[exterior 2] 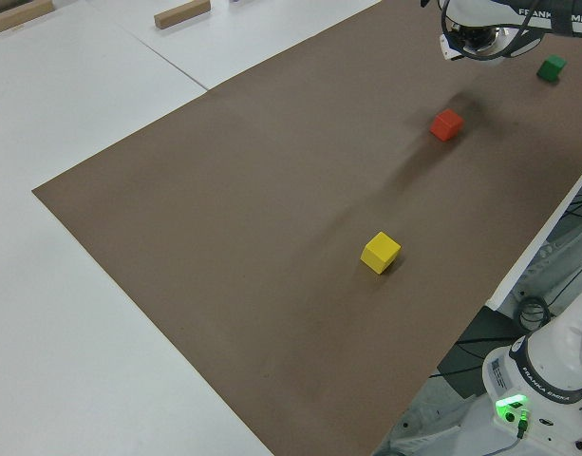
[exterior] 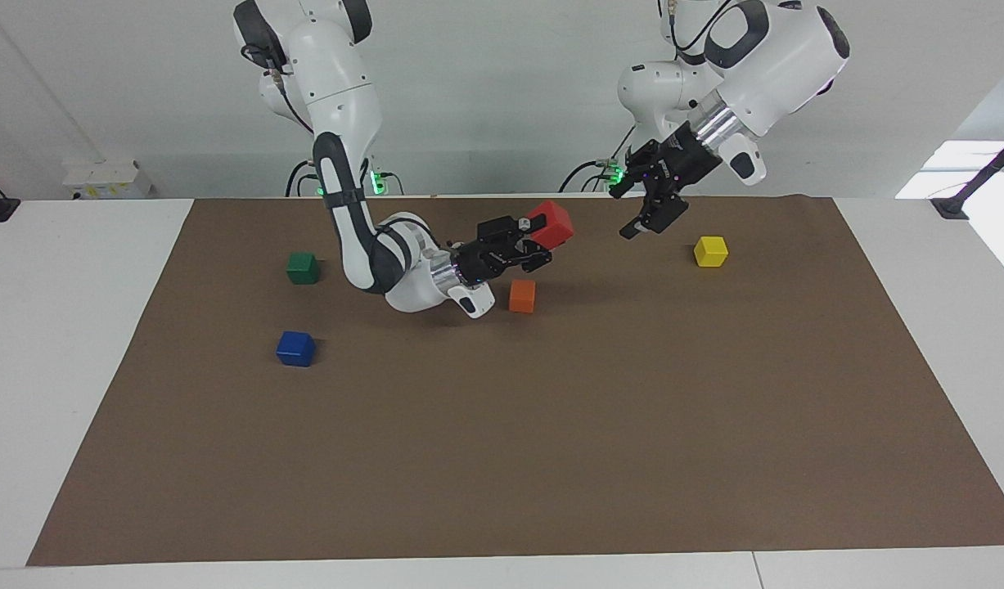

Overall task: Transfer red block to right arm and stack on blue block
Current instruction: 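Grasp the red block with the right gripper and open the left gripper, then carry the red block toward the blue block while the left gripper withdraws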

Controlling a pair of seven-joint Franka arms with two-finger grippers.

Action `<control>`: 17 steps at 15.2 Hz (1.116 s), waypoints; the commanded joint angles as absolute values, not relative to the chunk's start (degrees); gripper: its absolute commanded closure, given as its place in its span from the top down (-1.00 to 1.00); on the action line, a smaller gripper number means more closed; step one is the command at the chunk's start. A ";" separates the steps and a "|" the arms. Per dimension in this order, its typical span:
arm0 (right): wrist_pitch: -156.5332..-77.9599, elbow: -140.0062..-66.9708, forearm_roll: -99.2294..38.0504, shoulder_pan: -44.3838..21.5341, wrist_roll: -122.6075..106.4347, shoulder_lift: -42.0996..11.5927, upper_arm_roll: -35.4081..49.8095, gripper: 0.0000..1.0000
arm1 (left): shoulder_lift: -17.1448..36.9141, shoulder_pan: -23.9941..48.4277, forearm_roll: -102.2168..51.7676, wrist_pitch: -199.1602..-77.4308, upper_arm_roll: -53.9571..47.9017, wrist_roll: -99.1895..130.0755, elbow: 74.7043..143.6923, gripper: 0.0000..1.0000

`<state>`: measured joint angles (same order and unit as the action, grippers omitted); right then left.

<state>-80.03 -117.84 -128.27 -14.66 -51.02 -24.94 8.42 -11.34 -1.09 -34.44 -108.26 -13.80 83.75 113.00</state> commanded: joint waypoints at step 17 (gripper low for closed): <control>-106.08 -115.41 -43.47 8.87 -38.77 -5.01 7.38 -1.00 | 1.21 -9.42 1.47 -94.05 -13.45 22.77 95.30 1.00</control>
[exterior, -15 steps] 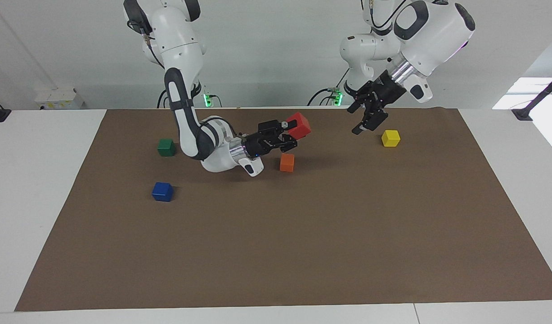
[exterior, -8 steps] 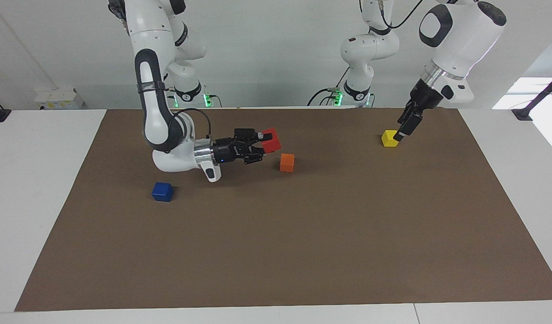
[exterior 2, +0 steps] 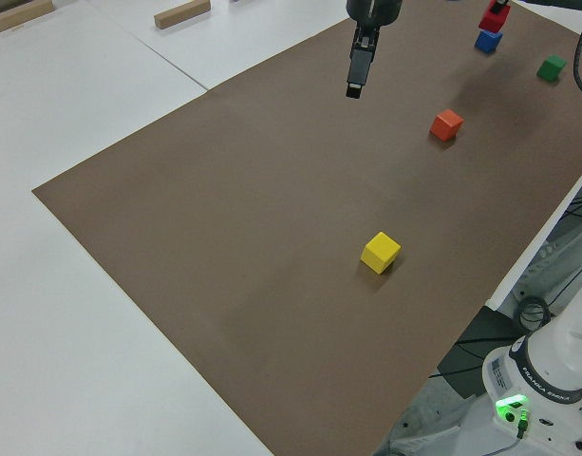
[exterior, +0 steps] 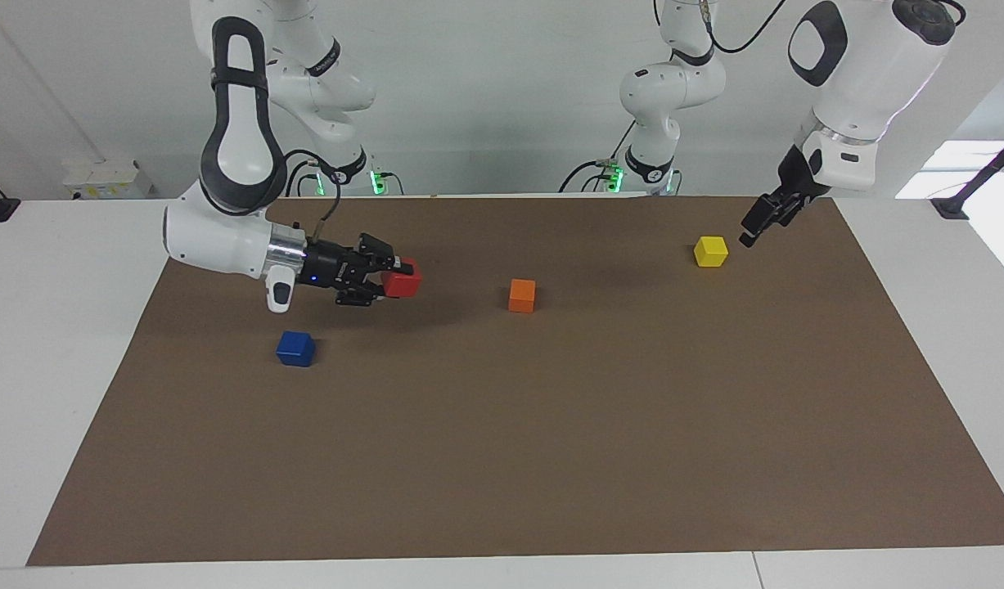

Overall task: Transfer red block to right arm and stack on blue block
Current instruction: 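Carry the red block toward the blue block while the left gripper withdraws, then lower the red block onto the blue block with the right gripper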

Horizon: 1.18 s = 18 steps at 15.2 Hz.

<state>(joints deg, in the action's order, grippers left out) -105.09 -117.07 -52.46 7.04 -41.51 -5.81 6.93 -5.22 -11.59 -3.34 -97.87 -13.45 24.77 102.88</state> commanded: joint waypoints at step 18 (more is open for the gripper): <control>-131.81 -116.97 12.21 3.95 10.98 -7.73 7.91 -1.00 | 0.53 -0.79 0.89 -92.02 -7.12 8.88 94.31 1.00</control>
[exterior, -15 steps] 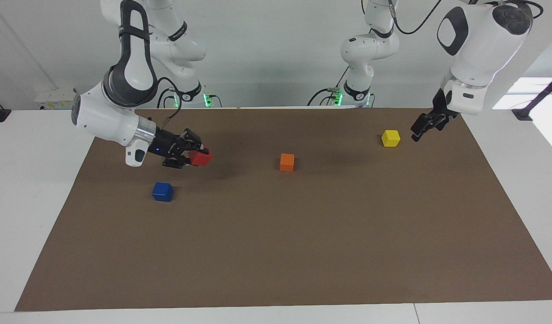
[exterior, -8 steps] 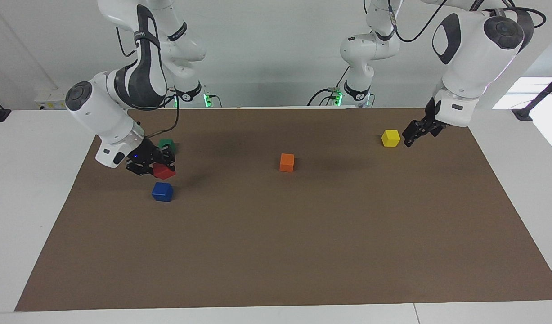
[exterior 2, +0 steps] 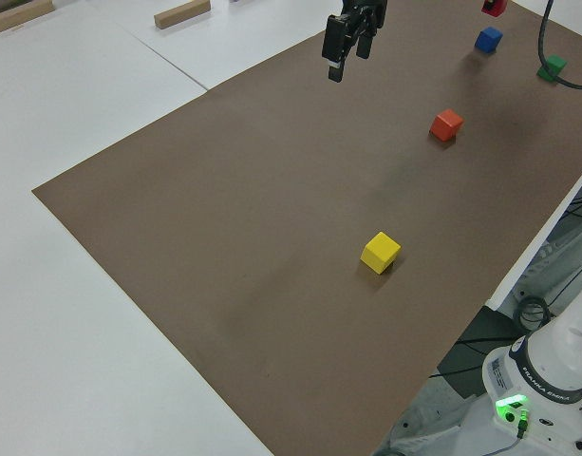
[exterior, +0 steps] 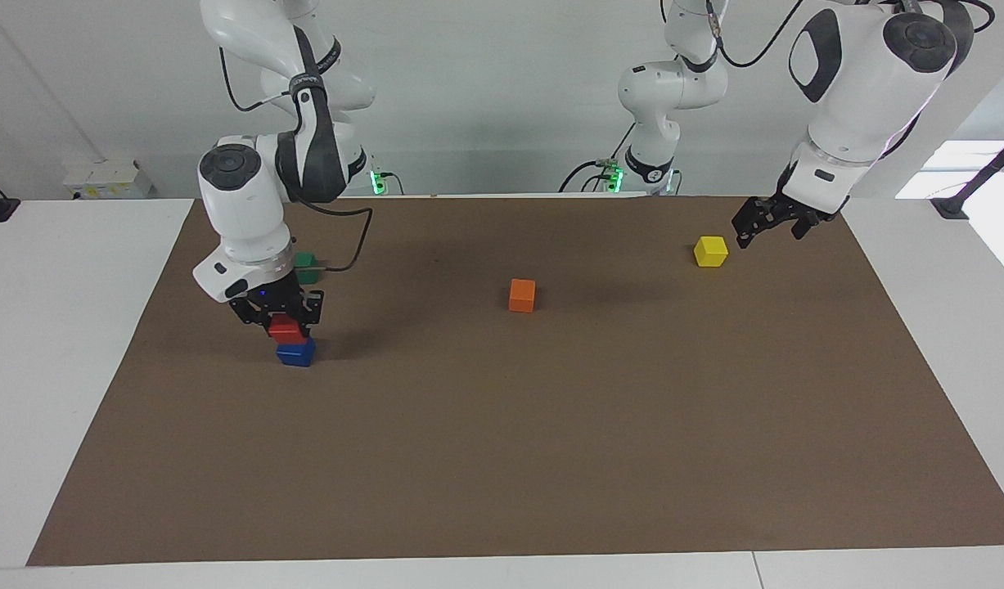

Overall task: Transfer red block to right arm and stack on blue block
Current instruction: 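Lower the red block onto the blue block with the right gripper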

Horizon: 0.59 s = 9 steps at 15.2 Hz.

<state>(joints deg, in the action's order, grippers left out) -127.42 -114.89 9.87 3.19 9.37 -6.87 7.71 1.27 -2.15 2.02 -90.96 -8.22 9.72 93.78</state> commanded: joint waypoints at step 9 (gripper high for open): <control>-135.79 -120.14 14.33 5.44 17.22 -8.70 7.82 -1.00 | 1.23 -0.35 0.79 -93.51 -6.06 8.88 93.34 1.00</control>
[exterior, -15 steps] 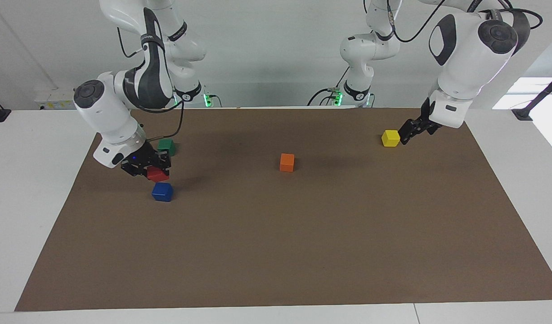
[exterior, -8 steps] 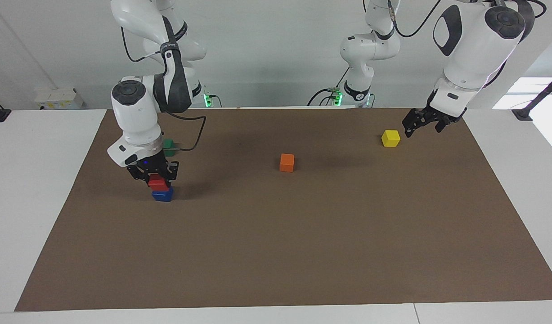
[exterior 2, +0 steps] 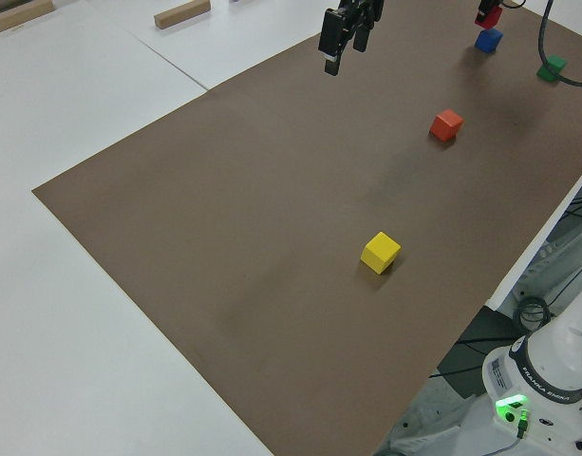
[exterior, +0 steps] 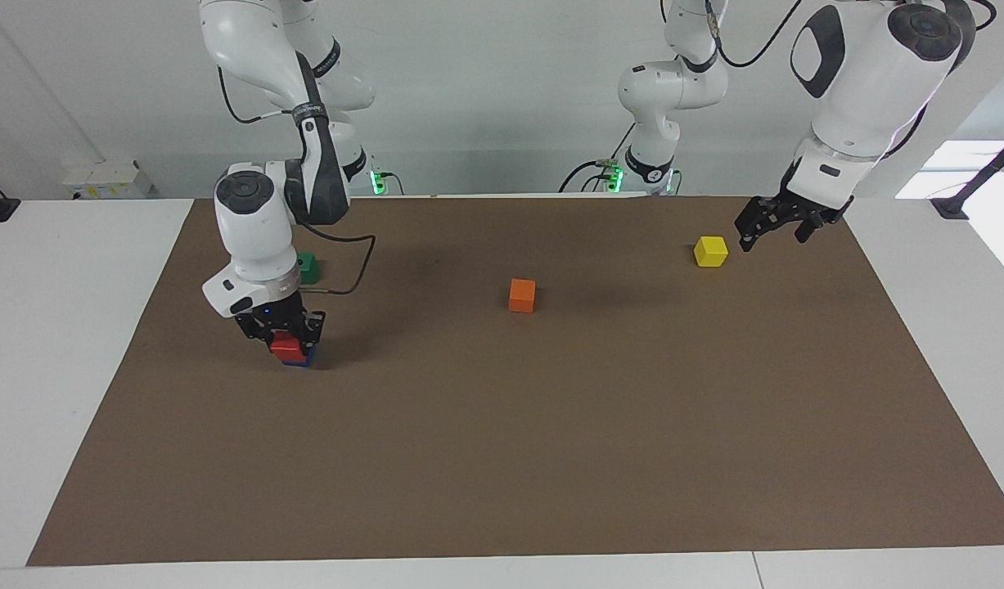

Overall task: Transfer red block to right arm and stack on blue block
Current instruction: 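Lower the red block onto the blue block with the right gripper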

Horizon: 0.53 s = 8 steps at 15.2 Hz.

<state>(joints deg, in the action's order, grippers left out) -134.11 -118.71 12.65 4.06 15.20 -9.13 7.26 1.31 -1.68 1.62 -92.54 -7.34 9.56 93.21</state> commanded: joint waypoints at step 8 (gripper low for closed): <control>-137.72 -122.51 14.33 6.06 19.07 -8.26 7.82 -1.00 | 1.05 -0.35 0.79 -94.31 -5.98 9.05 93.87 1.00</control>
<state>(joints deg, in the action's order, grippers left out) -135.15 -120.37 12.66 5.01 16.79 -9.12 7.20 1.35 -1.66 1.61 -93.43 -7.34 9.56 93.28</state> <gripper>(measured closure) 0.436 0.000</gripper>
